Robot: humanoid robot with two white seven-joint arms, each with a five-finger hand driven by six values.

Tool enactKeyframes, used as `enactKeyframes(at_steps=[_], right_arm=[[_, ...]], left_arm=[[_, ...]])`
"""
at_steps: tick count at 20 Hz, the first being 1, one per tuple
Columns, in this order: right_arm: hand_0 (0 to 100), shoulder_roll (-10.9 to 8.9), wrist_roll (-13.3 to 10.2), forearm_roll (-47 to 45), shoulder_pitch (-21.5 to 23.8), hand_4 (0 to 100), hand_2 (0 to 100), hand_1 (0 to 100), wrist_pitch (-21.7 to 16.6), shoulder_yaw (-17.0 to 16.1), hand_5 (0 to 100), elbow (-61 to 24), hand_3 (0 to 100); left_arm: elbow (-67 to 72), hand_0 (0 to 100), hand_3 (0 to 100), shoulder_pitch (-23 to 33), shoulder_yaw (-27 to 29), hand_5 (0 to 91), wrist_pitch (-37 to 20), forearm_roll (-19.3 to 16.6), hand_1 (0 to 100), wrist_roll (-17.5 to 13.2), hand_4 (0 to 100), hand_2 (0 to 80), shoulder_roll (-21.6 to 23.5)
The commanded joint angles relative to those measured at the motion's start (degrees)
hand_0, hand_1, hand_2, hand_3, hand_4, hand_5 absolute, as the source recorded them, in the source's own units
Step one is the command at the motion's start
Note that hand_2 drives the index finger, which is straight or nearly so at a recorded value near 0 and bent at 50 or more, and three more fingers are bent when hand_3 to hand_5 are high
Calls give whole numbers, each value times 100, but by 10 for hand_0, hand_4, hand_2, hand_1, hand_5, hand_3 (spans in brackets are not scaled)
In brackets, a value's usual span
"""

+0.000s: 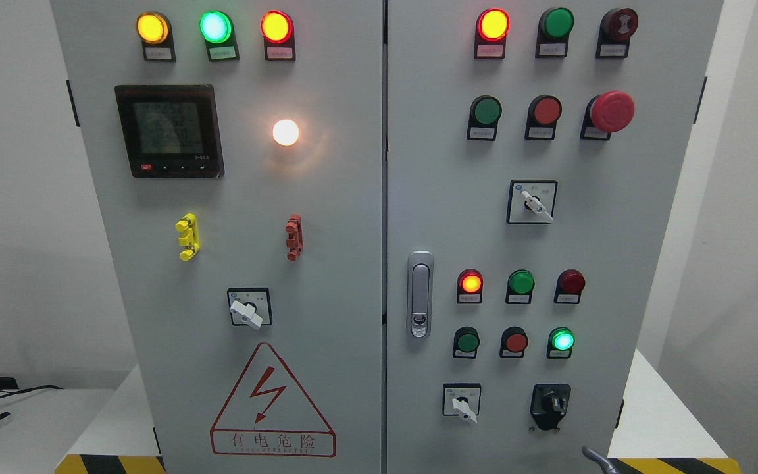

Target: Trip black knob to open circuit

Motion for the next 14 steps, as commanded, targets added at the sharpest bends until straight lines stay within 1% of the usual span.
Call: enactKeyframes(at_steps=[1, 4, 6, 8, 14], right_arm=[[0, -380, 126, -294, 727, 0, 0, 0, 10, -94, 6, -821, 0], [0, -380, 135, -680, 982, 0, 0, 0, -34, -50, 24, -962, 0], [0, -371, 126, -743, 1070, 0, 0, 0, -43, -58, 21, -962, 0], [0, -371, 126, -760, 1097, 0, 0, 0, -43, -85, 0, -953, 0], [0, -389, 135, -857, 1132, 0, 0, 0, -34, -85, 0, -953, 11]], left_arm=[[0, 120, 0, 0, 0, 0, -1, 26, 389, 2, 0, 0, -3], [0, 120, 0, 0, 0, 0, -1, 26, 389, 2, 0, 0, -4], [0, 120, 0, 0, 0, 0, -1, 26, 389, 2, 0, 0, -4], [0, 120, 0, 0, 0, 0, -1, 26, 389, 2, 0, 0, -4], [0, 120, 0, 0, 0, 0, -1, 26, 389, 2, 0, 0, 5]])
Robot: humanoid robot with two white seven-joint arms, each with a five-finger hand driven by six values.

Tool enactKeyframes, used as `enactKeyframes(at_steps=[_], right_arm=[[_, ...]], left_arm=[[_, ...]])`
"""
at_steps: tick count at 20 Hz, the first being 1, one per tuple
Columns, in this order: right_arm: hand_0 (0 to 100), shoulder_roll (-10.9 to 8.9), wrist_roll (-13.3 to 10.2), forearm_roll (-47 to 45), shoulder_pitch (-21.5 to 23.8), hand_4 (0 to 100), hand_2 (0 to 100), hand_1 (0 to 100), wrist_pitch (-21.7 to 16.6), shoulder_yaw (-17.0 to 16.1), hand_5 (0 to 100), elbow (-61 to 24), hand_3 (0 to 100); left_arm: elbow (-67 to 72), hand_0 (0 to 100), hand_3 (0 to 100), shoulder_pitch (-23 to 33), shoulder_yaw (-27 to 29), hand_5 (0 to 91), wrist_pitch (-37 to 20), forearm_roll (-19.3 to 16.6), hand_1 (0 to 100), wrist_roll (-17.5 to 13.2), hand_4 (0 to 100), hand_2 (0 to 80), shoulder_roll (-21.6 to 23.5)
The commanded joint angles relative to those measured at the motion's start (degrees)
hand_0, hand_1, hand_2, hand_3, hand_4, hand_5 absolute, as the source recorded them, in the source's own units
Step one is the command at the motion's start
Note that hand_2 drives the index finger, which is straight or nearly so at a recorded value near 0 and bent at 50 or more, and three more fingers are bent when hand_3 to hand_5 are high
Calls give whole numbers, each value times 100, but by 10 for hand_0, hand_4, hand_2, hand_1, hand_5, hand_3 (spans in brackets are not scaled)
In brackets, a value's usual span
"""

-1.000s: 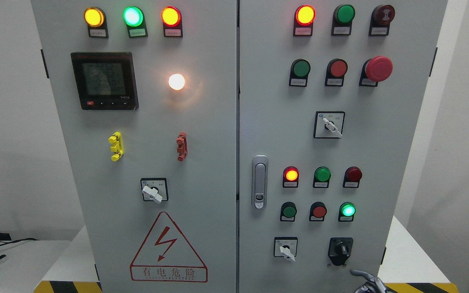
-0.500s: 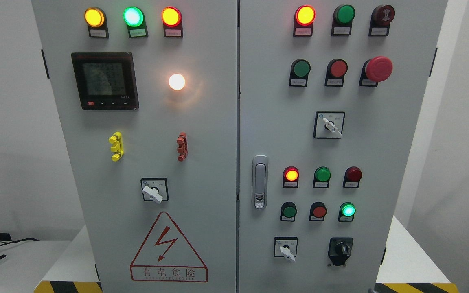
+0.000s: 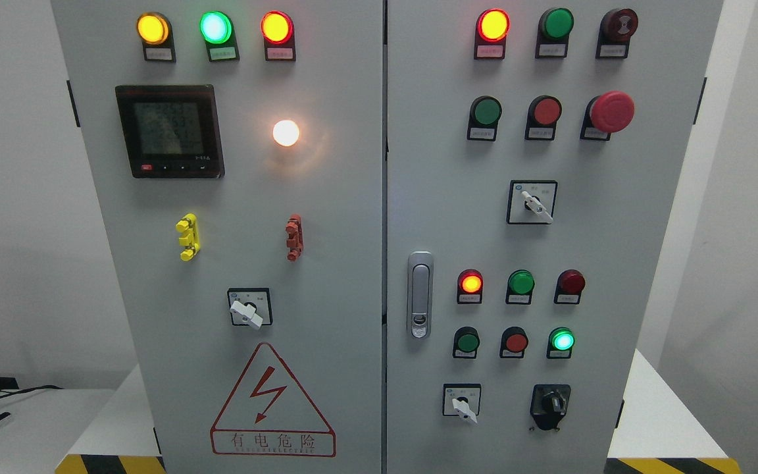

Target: Trip black knob to open circuit

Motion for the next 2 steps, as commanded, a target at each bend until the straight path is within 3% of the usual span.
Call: enactKeyframes(at_steps=[1, 2], right_arm=[[0, -113, 11, -267, 133, 0, 0, 0, 12, -29, 0, -278, 14], [0, -105, 11, -267, 133, 0, 0, 0, 30, -29, 0, -269, 15]], left_arm=[[0, 120, 0, 0, 0, 0, 0, 27, 389, 2, 0, 0, 6], [0, 120, 0, 0, 0, 0, 0, 27, 389, 2, 0, 0, -3]])
